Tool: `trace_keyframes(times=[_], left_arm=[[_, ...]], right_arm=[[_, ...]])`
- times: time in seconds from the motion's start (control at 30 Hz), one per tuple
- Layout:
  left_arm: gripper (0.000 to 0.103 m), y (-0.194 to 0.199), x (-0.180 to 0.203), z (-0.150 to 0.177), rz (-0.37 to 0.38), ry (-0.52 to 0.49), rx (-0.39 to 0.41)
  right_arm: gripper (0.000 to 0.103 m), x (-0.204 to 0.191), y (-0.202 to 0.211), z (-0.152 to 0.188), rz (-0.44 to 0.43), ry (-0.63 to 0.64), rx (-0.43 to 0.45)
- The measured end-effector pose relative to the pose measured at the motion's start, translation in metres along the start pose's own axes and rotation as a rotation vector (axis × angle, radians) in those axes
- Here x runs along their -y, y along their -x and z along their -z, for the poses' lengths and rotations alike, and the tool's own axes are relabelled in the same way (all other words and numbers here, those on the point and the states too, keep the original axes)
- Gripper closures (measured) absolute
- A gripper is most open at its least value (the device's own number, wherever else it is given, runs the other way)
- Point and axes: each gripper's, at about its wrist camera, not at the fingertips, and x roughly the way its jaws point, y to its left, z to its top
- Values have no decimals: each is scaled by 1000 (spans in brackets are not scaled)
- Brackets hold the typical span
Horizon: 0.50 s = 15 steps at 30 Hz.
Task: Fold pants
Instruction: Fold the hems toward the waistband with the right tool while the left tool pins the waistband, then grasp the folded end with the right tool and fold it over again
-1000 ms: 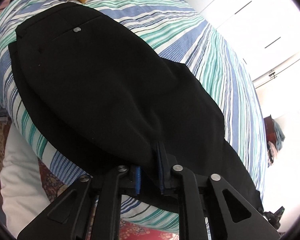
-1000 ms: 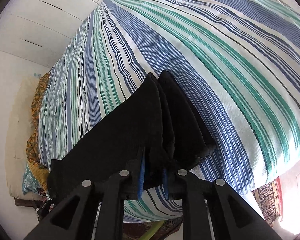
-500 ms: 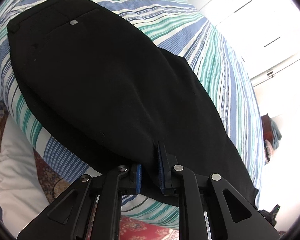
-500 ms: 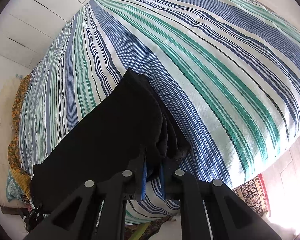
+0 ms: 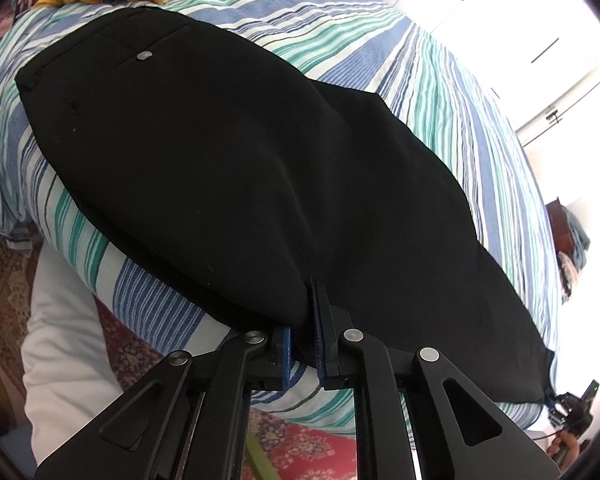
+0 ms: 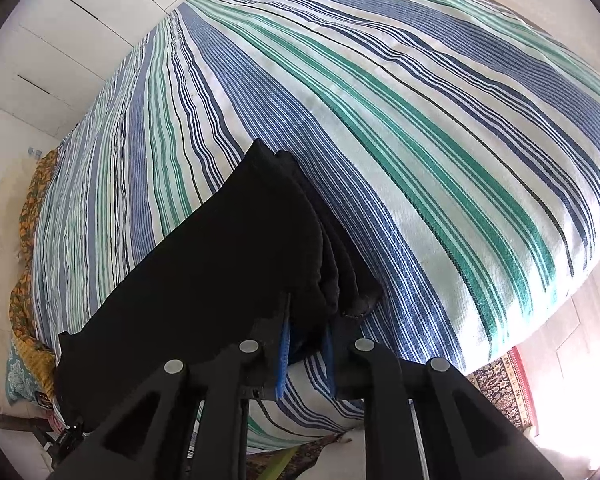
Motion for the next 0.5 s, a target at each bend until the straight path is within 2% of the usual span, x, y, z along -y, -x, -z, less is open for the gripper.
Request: trace_keyframes(times=[0.03,0.07,0.1,0.13,0.17,0.2,0.23,0.3,0.37,0.5], left_arm=[[84,2,-1,1,-15,-17,-3],[75,6,0,4,-23,-27,-7],[70,8,1,5,-25,-33,-10],[62,12,1,6,-25,-39,-11],[56,15,1,11,-36,-44,-11],[43,20,0,13,-55,-47,-8],[38,25,-2,15,-77,-48,-1],[37,33,-9,21,-91,-42,4],[37,42,-16,25,-97,-18,3],[37,58,-33,25,-95,50,38]], right_arm=[[80,0,0,0,-8,2,-4],[72,-1,2,-1,-21,5,-8],[63,-2,8,-2,-38,9,-2],[59,-2,16,-3,-56,11,13],[47,-2,27,-3,-67,13,35],[32,-1,40,-5,-56,17,60],[28,1,52,-7,-45,21,91],[26,10,70,-14,-40,15,133],[26,21,73,-21,-72,-26,104],[26,40,54,-5,-342,-287,-40]])
